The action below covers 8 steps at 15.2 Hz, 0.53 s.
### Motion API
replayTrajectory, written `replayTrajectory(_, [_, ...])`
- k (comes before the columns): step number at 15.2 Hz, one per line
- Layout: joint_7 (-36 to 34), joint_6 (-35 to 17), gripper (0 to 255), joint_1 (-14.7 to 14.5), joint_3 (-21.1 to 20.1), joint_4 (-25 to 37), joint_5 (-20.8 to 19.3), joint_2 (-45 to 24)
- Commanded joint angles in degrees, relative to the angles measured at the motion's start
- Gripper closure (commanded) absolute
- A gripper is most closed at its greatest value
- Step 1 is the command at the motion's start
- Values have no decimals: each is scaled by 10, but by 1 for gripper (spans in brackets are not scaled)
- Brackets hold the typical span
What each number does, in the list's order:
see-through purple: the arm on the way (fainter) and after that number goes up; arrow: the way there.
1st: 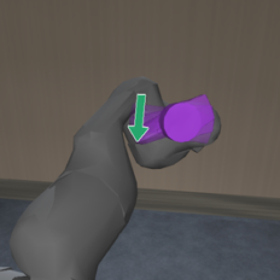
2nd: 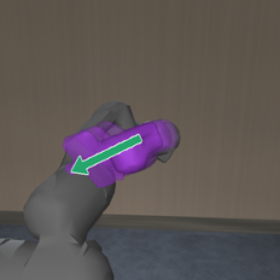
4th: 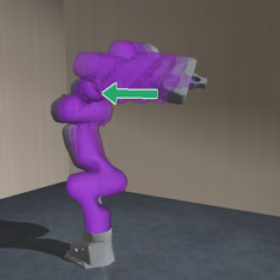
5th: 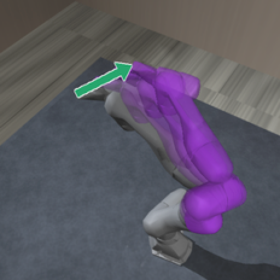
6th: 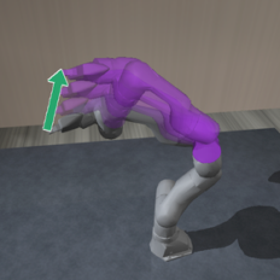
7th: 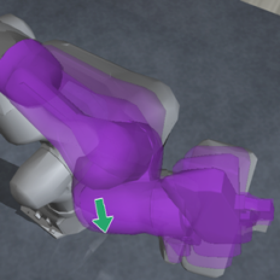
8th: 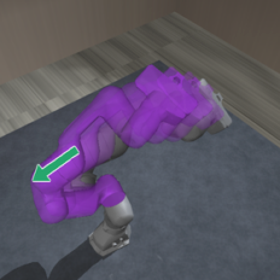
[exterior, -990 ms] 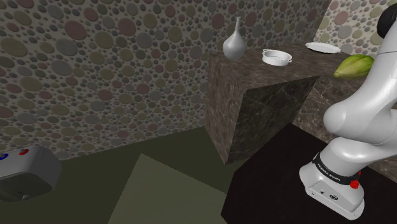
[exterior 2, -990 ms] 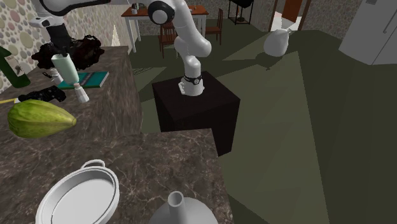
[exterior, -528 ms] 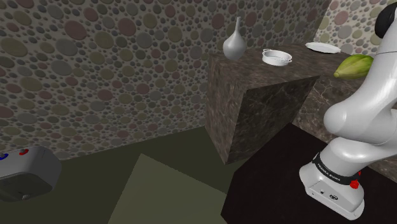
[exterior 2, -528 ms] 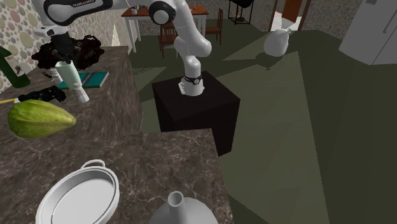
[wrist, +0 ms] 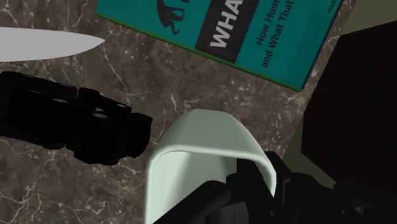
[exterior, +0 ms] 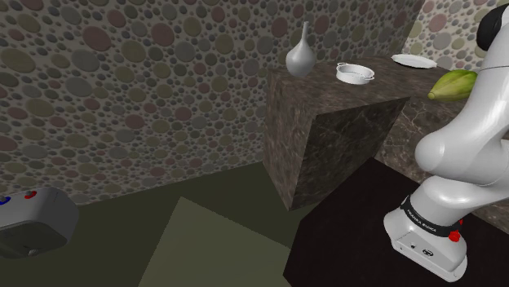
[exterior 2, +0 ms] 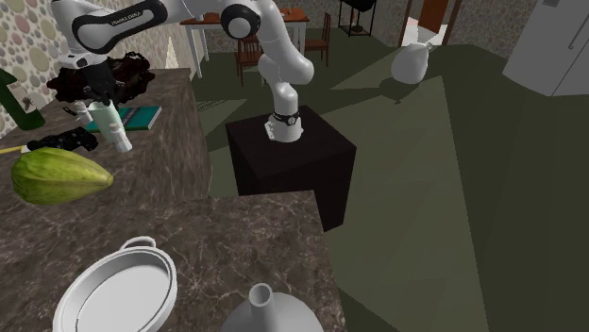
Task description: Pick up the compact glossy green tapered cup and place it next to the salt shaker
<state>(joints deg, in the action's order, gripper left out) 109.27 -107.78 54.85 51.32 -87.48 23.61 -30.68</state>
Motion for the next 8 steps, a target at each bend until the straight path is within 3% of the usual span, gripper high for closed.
replayTrajectory(1, [1, -6, 255, -1, -1, -6, 1, -1])
replayTrajectory(7, [1, -6, 255, -1, -1, -5, 1, -1])
replayTrajectory(8, [1, -6, 0, -1, -1, -6, 1, -1])
